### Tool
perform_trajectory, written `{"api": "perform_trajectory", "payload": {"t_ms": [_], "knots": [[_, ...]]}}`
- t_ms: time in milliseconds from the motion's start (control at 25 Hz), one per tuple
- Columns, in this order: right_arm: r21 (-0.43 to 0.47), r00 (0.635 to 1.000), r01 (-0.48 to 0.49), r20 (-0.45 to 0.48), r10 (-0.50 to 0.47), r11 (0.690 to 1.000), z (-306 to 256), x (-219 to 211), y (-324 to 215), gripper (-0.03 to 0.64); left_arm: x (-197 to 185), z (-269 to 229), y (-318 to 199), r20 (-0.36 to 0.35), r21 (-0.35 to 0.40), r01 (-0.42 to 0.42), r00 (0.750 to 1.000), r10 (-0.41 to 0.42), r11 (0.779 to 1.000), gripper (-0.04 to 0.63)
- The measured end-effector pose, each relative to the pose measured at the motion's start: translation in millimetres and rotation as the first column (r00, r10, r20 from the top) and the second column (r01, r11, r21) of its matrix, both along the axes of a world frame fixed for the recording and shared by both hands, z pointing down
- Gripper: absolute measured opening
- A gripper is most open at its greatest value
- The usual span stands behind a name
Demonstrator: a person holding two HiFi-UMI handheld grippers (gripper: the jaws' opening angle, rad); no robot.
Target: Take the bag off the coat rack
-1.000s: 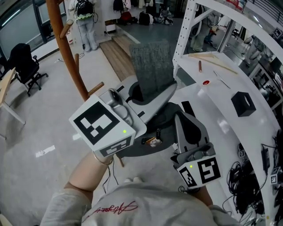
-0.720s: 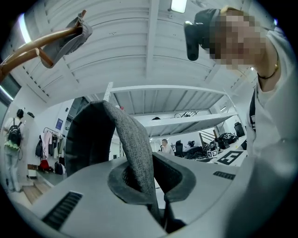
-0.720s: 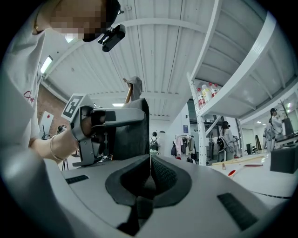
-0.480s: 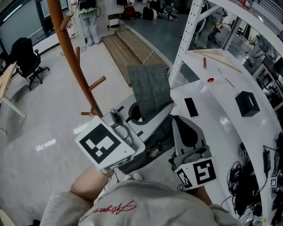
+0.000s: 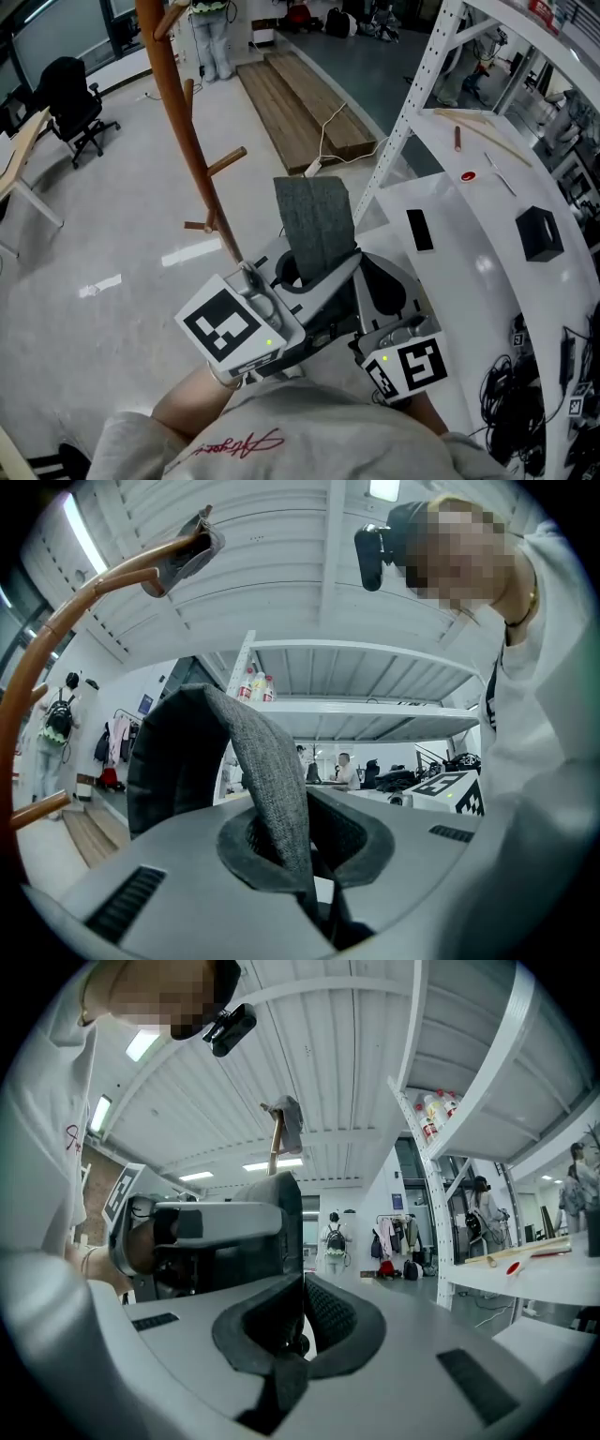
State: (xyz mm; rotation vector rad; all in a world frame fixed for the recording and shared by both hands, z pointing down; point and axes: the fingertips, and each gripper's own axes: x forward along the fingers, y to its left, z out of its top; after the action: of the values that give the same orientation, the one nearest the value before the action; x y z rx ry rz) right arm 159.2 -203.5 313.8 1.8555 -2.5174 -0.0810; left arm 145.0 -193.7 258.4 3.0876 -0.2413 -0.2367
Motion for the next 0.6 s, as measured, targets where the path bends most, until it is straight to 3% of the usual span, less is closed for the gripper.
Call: {"api": "perform_trajectory", "payload": {"t_ms": [360,600], "knots": [[-0.012,0.995,0.097,0.018,-0.097,0.995,9,-34,-11,0.020,-32,33,-8,0.015,-0.070,0.086,0.996,-0.085,0.994,0.037],[-0.013,0.986,0.165,-0.020,-0.165,0.986,15,-61,-19,0.020,-59,47,-16,0.031,-0.084,0.184,0.983,-0.182,0.979,0.037]]}}
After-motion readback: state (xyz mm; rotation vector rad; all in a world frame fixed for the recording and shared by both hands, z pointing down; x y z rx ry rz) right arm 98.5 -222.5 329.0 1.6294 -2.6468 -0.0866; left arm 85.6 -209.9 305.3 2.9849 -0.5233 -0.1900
